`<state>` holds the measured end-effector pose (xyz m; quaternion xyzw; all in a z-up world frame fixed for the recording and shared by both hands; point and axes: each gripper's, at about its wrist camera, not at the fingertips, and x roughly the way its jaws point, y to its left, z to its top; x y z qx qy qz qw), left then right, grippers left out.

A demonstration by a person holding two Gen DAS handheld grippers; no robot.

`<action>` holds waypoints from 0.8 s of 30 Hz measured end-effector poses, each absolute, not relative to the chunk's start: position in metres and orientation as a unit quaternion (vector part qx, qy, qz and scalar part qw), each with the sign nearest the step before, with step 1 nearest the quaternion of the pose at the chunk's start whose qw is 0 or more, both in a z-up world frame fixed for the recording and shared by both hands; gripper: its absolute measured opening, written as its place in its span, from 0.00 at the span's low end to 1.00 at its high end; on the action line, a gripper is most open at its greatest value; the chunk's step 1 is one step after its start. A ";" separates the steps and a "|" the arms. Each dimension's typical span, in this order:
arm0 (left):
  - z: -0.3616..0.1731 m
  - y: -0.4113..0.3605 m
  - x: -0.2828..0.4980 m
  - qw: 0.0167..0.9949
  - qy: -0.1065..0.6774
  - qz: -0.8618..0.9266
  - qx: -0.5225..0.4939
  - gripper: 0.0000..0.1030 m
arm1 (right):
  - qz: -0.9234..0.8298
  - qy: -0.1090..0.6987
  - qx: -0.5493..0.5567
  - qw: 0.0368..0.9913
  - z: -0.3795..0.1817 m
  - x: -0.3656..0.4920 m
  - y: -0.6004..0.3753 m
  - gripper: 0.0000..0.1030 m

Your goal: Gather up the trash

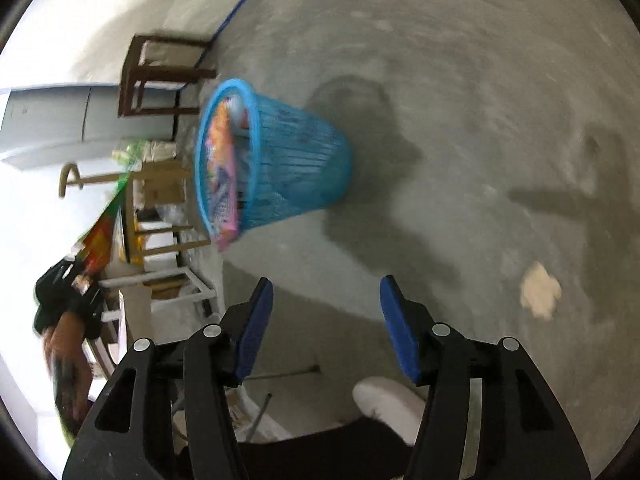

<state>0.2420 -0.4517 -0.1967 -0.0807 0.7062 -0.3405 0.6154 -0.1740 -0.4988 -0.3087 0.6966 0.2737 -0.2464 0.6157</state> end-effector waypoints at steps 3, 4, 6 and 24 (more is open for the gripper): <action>-0.242 -0.468 0.234 0.611 0.727 -0.307 -0.060 0.17 | -0.252 0.289 0.709 0.592 -0.320 -0.198 -0.485 0.53; -0.253 -0.470 0.230 0.609 0.734 -0.295 -0.046 0.37 | -0.253 0.295 0.710 0.587 -0.323 -0.203 -0.481 0.53; -0.262 -0.468 0.227 0.607 0.742 -0.283 -0.041 0.53 | -0.258 0.299 0.712 0.580 -0.328 -0.209 -0.474 0.53; -0.124 -0.372 0.219 0.585 0.723 -0.320 -0.184 0.61 | -0.199 0.292 0.675 0.648 -0.277 -0.156 -0.467 0.56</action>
